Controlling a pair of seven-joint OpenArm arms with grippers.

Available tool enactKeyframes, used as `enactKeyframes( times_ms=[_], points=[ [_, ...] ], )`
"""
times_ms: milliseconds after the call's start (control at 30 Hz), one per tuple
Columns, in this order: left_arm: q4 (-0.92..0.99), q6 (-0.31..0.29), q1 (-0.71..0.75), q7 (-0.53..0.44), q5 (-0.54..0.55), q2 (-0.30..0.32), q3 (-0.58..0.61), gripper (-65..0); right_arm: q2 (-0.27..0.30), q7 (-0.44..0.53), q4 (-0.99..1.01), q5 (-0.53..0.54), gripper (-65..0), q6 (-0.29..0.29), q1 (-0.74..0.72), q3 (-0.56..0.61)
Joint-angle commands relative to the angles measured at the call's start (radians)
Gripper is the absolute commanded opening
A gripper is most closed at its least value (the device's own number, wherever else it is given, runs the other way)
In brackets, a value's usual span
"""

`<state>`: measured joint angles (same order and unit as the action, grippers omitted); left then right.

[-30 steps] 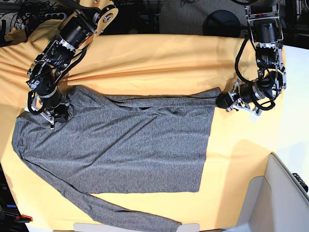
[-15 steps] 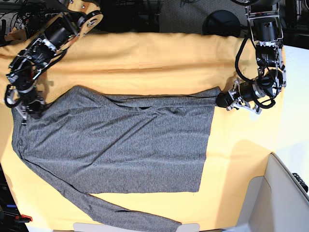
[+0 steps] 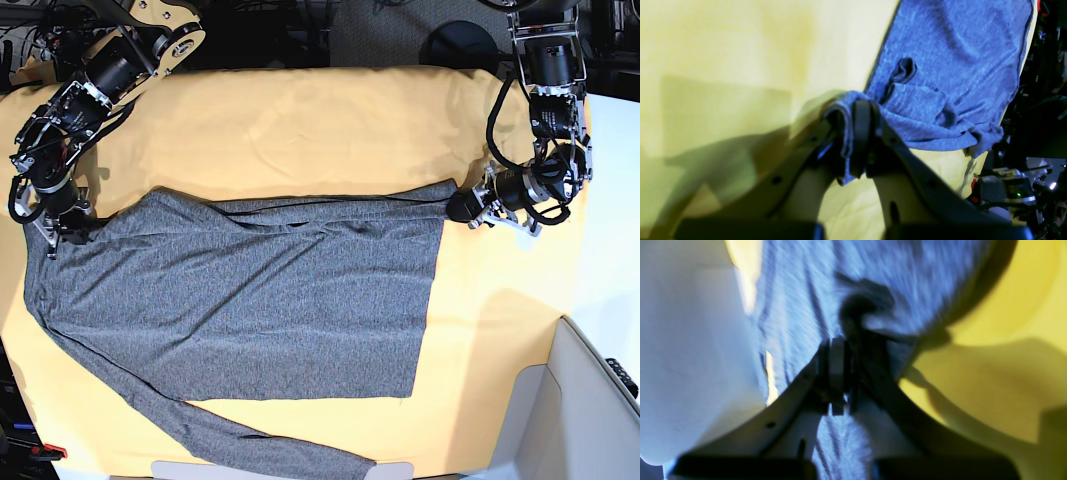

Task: Fold the T-shirt properly
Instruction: 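Open the right gripper and release the shirt shoulder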

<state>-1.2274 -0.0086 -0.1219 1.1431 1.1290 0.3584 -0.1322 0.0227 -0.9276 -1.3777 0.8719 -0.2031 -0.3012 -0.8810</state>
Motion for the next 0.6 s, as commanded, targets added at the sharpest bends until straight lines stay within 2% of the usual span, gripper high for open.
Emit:
enactKeyframes(
  times_ms=[0,167,267,567],
  points=[
    [-0.010,0.003,-0.009,0.008,-0.013,0.014,-0.002,-59.6,0.016,0.006,-0.019,0.027,-65.0,0.011,-0.019,0.003],
    [-0.012,0.003,-0.009,0.012,-0.010,0.014,-0.002,-49.3,0.016,0.000,-0.018,0.027,-65.0,0.011,-0.019,0.004],
    [-0.012,0.003,-0.012,0.044,-0.010,0.014,-0.002,-44.6,0.016,-0.041,-0.018,0.027,-65.0,0.011,-0.019,0.004],
    [-0.016,0.003,-0.017,0.085,-0.005,0.015,-0.008,-44.1,0.013,-0.043,-0.016,0.027,-65.0,0.014,-0.005,0.004]
  ],
)
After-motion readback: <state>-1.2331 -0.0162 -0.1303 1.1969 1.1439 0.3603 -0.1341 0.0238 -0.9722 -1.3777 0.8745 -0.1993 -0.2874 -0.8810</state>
